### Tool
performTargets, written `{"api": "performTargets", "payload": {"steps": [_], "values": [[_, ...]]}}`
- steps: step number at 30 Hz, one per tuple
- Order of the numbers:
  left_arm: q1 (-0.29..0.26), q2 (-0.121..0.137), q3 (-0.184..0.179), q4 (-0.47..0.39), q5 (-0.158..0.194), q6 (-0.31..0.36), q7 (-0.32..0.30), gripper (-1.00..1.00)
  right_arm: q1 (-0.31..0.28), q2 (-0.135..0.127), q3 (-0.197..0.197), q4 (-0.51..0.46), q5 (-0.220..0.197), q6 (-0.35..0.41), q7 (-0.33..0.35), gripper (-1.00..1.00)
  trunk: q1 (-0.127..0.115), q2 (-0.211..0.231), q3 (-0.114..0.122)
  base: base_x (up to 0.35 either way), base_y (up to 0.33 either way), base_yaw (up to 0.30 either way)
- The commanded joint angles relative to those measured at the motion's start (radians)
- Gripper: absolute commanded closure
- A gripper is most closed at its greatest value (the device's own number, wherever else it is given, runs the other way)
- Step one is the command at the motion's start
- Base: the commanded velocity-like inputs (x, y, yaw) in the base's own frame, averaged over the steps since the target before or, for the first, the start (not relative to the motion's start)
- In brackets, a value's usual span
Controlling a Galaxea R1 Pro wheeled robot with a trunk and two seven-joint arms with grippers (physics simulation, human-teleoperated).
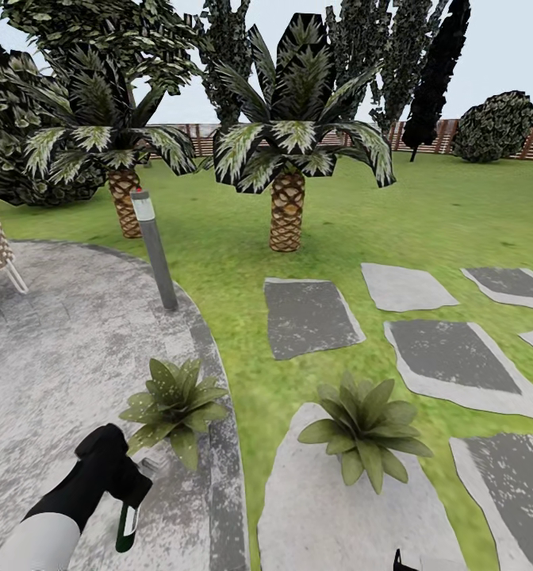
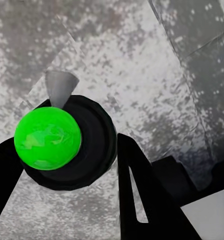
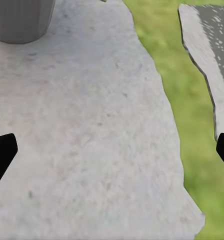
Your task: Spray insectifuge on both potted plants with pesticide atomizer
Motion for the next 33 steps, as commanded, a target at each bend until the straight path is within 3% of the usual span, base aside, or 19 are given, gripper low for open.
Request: {"api": "performTargets", "payload": {"steps": [1,3,6,9,14,17,19,22,27,33], "values": [[-0.003,-0.005,0.001,-0.001,-0.007,0.006,-0.011,1.0,0.0,0.0,-0.007,0.001,0.011,-0.002,-0.004,-1.0,0.0,0.0,-0.001,0.0,0.0,0.0],[-0.009,-0.039,-0.002,-0.001,0.0,0.015,-0.01,1.0,0.0,0.0,-0.007,0.001,0.011,-0.002,-0.004,-1.0,0.0,0.0,-0.001,0.0,0.0,0.0],[-0.015,-0.07,-0.003,-0.001,0.003,0.062,-0.014,1.0,-0.001,0.0,-0.007,0.001,0.011,-0.002,-0.004,-1.0,0.0,0.0,-0.001,0.0,0.0,0.0],[-0.035,-0.083,-0.003,-0.001,0.005,0.095,-0.024,1.0,-0.001,0.0,-0.007,0.001,0.011,-0.002,-0.004,-1.0,0.0,0.0,-0.001,0.0,0.0,0.0],[-0.055,-0.068,-0.004,0.002,0.006,0.102,-0.046,1.0,-0.001,0.0,-0.007,0.001,0.011,-0.002,-0.004,-1.0,0.0,0.0,-0.001,0.0,0.0,0.0],[-0.055,-0.031,-0.002,0.001,0.006,0.103,-0.073,1.0,-0.001,0.0,-0.007,0.001,0.011,-0.002,-0.004,-1.0,0.0,0.0,-0.001,0.0,0.0,0.0],[-0.051,-0.022,-0.006,0.001,-0.001,0.1,-0.117,1.0,0.0,0.0,-0.007,0.001,0.011,-0.001,-0.004,-1.0,0.0,0.0,-0.001,0.0,0.0,0.0],[-0.044,-0.028,-0.015,0.0,-0.019,0.099,-0.149,1.0,0.0,0.0,-0.007,0.001,0.011,-0.001,-0.004,-1.0,0.0,0.0,-0.001,0.0,0.0,0.0],[-0.06,-0.06,-0.027,0.014,-0.057,0.103,-0.157,1.0,-0.001,0.0,-0.007,0.001,0.011,-0.002,-0.004,-1.0,0.0,0.0,-0.001,0.0,0.0,0.0],[-0.101,-0.052,-0.027,0.089,-0.078,0.105,-0.16,1.0,0.0,0.0,-0.007,0.001,0.011,-0.002,-0.004,-1.0,0.0,0.0,-0.001,0.0,0.0,0.0]]}}
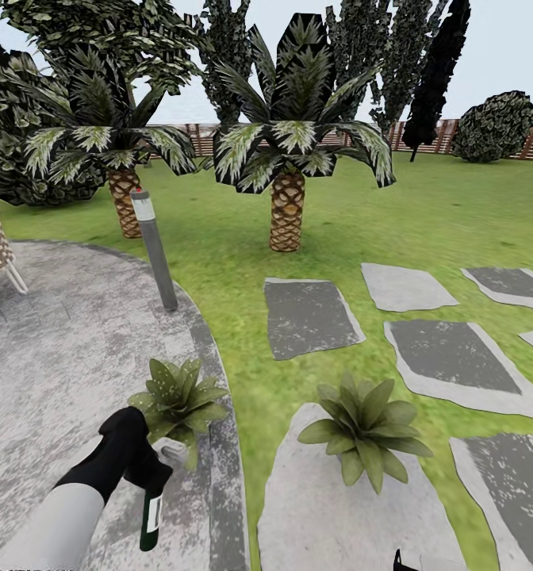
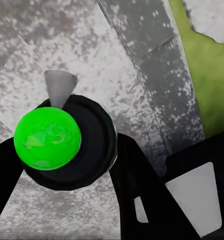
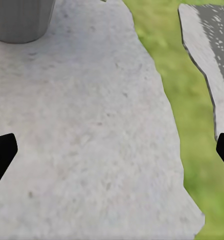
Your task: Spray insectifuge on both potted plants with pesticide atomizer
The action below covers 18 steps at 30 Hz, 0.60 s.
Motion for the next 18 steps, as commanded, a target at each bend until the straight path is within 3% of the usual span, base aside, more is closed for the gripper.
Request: {"api": "performTargets", "payload": {"steps": [1,6,12,15,17,18], "values": [[0.001,0.007,0.005,0.003,-0.009,0.005,-0.01,1.0,-0.001,0.0,-0.007,0.001,0.011,-0.002,-0.005,-1.0,0.0,0.0,-0.001,0.0,0.0,0.0],[0.011,0.076,0.003,0.011,-0.003,-0.003,-0.012,1.0,-0.001,0.0,-0.007,0.001,0.011,-0.001,-0.005,-1.0,0.0,0.0,-0.001,0.0,0.0,0.0],[0.033,0.077,-0.004,0.012,-0.004,-0.009,-0.028,1.0,-0.001,-0.001,-0.007,0.001,0.011,-0.002,-0.005,-1.0,0.0,0.0,-0.001,0.0,0.0,0.0],[0.02,0.081,-0.013,0.014,-0.02,-0.015,-0.142,1.0,-0.001,-0.001,-0.007,0.001,0.011,-0.002,-0.005,-1.0,0.0,0.0,-0.001,0.0,0.0,0.0],[-0.008,0.083,-0.036,0.016,-0.062,-0.017,-0.196,1.0,-0.001,-0.001,-0.007,0.001,0.011,-0.002,-0.005,-1.0,0.0,0.0,-0.001,0.0,0.0,0.0],[-0.044,0.086,-0.053,0.025,-0.109,-0.018,-0.267,1.0,-0.001,-0.001,-0.007,0.001,0.011,-0.002,-0.005,-1.0,0.0,0.0,-0.001,0.0,0.0,0.0]]}}
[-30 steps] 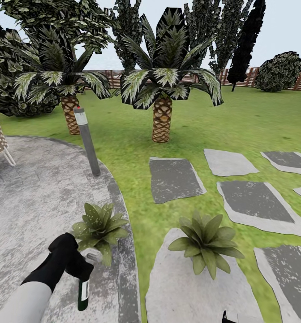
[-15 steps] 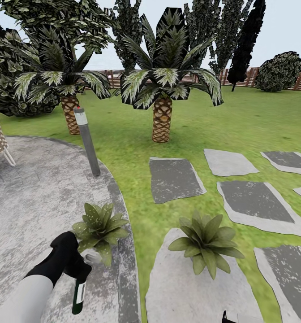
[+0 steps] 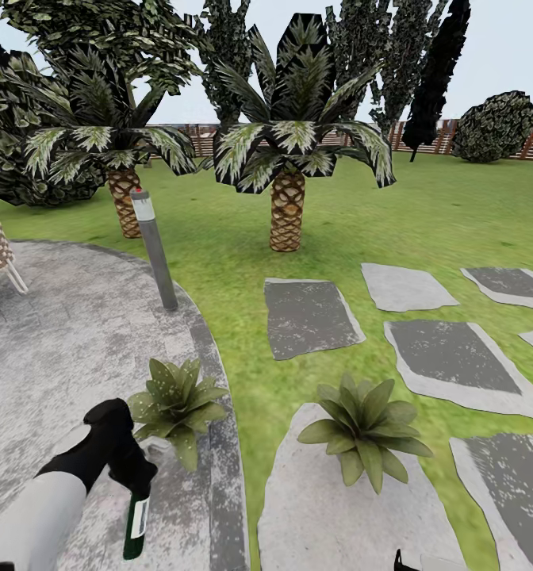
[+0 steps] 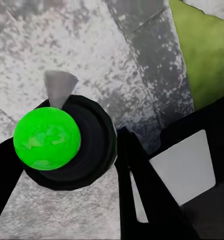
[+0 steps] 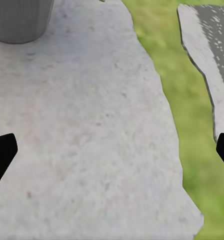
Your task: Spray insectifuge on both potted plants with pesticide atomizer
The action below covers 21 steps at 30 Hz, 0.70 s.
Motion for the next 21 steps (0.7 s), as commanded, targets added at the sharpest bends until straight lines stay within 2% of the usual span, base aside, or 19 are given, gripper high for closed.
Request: {"api": "performTargets", "payload": {"steps": [1,4,5,6,7,12,14,21], "values": [[-0.04,0.012,-0.005,0.023,-0.058,0.009,-0.096,1.0,-0.001,0.0,-0.007,0.001,0.011,-0.002,-0.004,-1.0,0.0,0.0,-0.001,0.0,0.0,0.0],[-0.129,0.036,-0.011,0.089,-0.162,0.003,-0.096,1.0,-0.001,0.0,-0.007,0.001,0.01,-0.002,-0.005,-1.0,0.0,0.0,-0.001,0.0,0.0,0.0],[-0.153,0.038,-0.012,0.11,-0.187,-0.003,-0.096,1.0,-0.001,0.0,-0.008,0.001,0.009,-0.002,-0.005,-1.0,0.0,0.0,-0.001,0.0,0.0,0.0],[-0.202,0.04,-0.013,0.154,-0.23,-0.027,-0.096,1.0,-0.001,0.0,-0.008,0.001,0.009,-0.002,-0.006,-1.0,0.0,0.0,-0.001,0.0,0.0,0.0],[-0.24,0.041,-0.013,0.19,-0.252,-0.053,-0.096,1.0,-0.001,-0.001,-0.008,0.001,0.009,-0.002,-0.006,-1.0,0.0,0.0,-0.001,0.0,0.0,0.0],[-0.377,0.039,-0.014,0.312,-0.277,-0.1,-0.096,1.0,-0.001,-0.001,-0.008,0.001,0.009,-0.002,-0.006,-1.0,0.0,0.0,-0.001,0.0,0.0,0.0],[-0.401,0.039,-0.015,0.323,-0.285,-0.102,-0.096,1.0,-0.001,-0.001,-0.008,0.001,0.009,-0.003,-0.006,-1.0,0.0,0.0,-0.001,0.0,0.0,0.0],[-0.411,0.024,-0.011,0.361,-0.288,-0.103,-0.096,1.0,-0.001,-0.001,-0.008,0.001,0.009,-0.003,-0.007,-1.0,0.0,0.0,-0.001,0.0,0.0,0.0]]}}
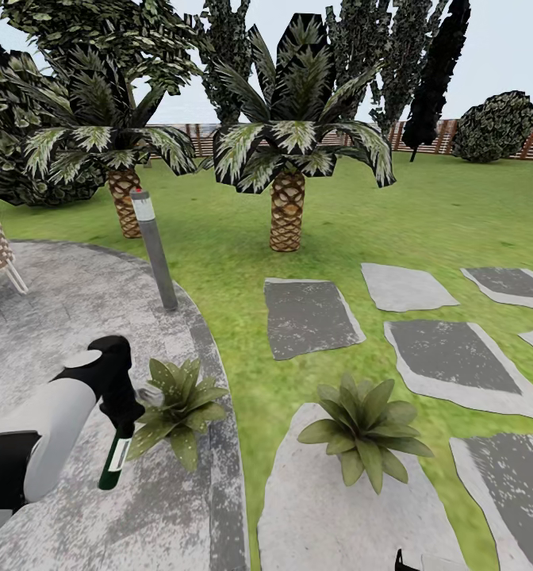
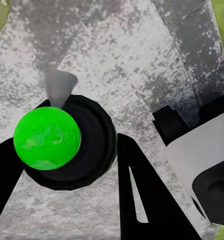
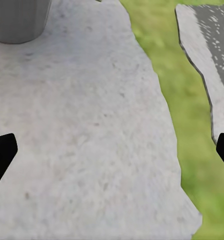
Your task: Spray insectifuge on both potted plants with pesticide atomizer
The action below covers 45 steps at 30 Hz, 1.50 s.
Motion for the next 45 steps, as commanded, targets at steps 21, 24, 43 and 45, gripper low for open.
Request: {"api": "performTargets", "payload": {"steps": [21,24,43,45], "values": [[-0.008,-0.019,0.001,-0.022,-0.016,-0.011,-0.009,1.0,0.0,0.0,-0.007,0.001,0.009,-0.003,-0.005,-1.0,0.0,0.0,-0.001,0.066,-0.051,0.082],[-0.009,-0.02,0.001,-0.023,-0.016,-0.011,-0.009,1.0,-0.001,0.0,-0.007,0.001,0.009,-0.003,-0.005,-1.0,0.0,0.0,-0.001,0.075,-0.249,0.0],[-0.027,-0.018,-0.001,-0.03,-0.021,-0.004,-0.009,1.0,-0.001,0.0,-0.007,0.001,0.009,-0.002,-0.004,-1.0,0.0,0.0,-0.001,-0.031,-0.167,0.0],[-0.027,-0.013,-0.002,-0.03,-0.031,-0.003,-0.009,1.0,0.0,0.0,-0.007,0.001,0.009,-0.002,-0.004,-1.0,0.0,0.0,-0.001,0.053,-0.003,0.0]]}}
